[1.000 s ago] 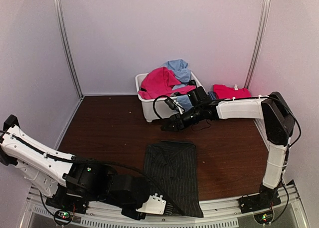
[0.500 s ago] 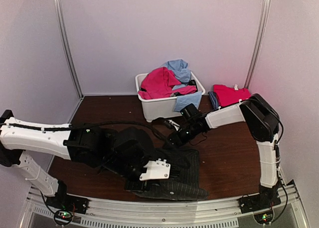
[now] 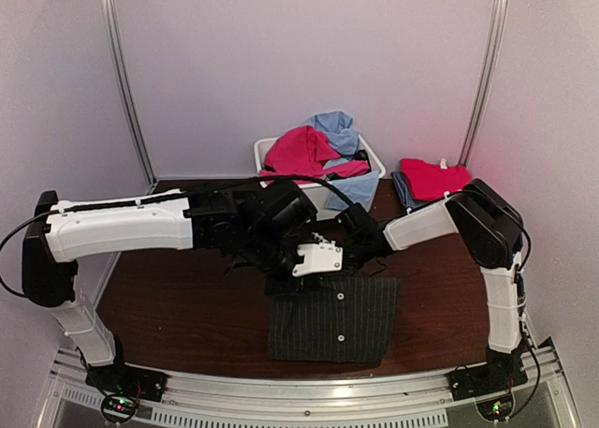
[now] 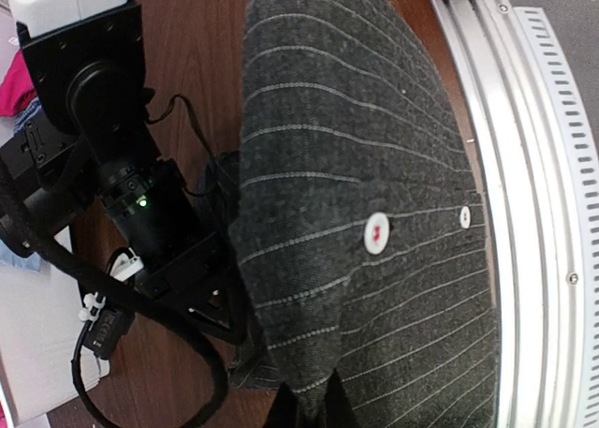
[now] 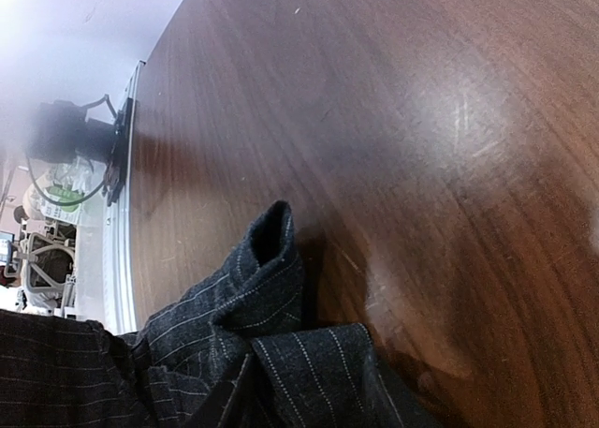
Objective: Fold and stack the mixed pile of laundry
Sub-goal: Fold the 2/3-rectangle-folded shirt at the center of the board.
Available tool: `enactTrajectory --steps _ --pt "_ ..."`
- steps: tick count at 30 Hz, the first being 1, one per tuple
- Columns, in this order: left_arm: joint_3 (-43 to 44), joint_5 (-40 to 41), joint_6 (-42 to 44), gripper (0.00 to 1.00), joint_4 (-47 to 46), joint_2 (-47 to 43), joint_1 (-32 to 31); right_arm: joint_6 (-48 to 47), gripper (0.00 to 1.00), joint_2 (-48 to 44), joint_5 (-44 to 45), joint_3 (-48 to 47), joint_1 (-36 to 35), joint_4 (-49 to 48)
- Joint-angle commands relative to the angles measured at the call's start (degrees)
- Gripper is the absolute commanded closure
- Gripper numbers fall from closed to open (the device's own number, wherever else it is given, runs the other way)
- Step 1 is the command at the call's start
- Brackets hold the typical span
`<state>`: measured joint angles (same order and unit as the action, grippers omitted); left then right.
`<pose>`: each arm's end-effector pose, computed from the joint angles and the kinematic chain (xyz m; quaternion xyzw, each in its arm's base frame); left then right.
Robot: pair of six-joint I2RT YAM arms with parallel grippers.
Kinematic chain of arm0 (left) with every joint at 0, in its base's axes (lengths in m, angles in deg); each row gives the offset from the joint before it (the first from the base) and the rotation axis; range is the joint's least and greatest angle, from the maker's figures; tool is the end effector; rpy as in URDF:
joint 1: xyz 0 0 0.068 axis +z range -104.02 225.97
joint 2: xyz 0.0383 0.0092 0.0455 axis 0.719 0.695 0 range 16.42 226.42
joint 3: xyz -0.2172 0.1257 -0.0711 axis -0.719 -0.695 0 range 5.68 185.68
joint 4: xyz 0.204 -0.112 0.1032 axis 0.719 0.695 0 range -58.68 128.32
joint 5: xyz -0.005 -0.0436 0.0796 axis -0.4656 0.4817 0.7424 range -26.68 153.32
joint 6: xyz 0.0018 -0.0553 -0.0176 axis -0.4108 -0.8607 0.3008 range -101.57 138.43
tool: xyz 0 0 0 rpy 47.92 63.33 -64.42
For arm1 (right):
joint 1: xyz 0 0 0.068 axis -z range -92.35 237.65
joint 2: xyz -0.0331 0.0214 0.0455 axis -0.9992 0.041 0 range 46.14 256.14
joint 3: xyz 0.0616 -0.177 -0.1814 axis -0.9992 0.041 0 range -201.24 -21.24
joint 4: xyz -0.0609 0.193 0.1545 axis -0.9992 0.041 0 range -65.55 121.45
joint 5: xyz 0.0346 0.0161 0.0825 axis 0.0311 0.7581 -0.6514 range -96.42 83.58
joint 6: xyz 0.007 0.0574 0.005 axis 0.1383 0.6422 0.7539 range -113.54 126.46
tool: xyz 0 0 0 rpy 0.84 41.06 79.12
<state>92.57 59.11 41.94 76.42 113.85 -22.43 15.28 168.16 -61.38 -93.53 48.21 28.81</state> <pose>0.1306 -0.3379 0.2831 0.6938 0.6560 -0.1452 0.2594 0.2952 0.2869 0.1049 -0.3601 0.7765 0.5124 0.0702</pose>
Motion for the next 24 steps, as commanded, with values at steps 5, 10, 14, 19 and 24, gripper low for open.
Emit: enactTrajectory --steps 5,10,14,19,24 --pt "2.4 0.1 6.5 0.93 -4.1 5.1 5.3 2.4 0.49 -7.1 1.1 1.7 1.4 1.9" --pt "1.2 3.1 9.1 0.87 -9.6 6.8 7.6 6.7 0.39 -15.0 3.6 4.2 11.1 -1.0" --pt "-0.2 8.1 10.2 0.74 -16.0 8.1 9.0 7.7 0.37 -19.9 7.0 4.5 15.6 1.0" --pt "-4.0 10.6 0.8 0.61 -18.2 4.6 14.6 8.5 0.34 -29.0 10.6 11.4 19.4 1.8" --pt "-21.4 0.2 -21.2 0.41 -27.8 -9.8 18.6 11.3 0.35 -36.3 3.9 23.5 19.0 -3.8"
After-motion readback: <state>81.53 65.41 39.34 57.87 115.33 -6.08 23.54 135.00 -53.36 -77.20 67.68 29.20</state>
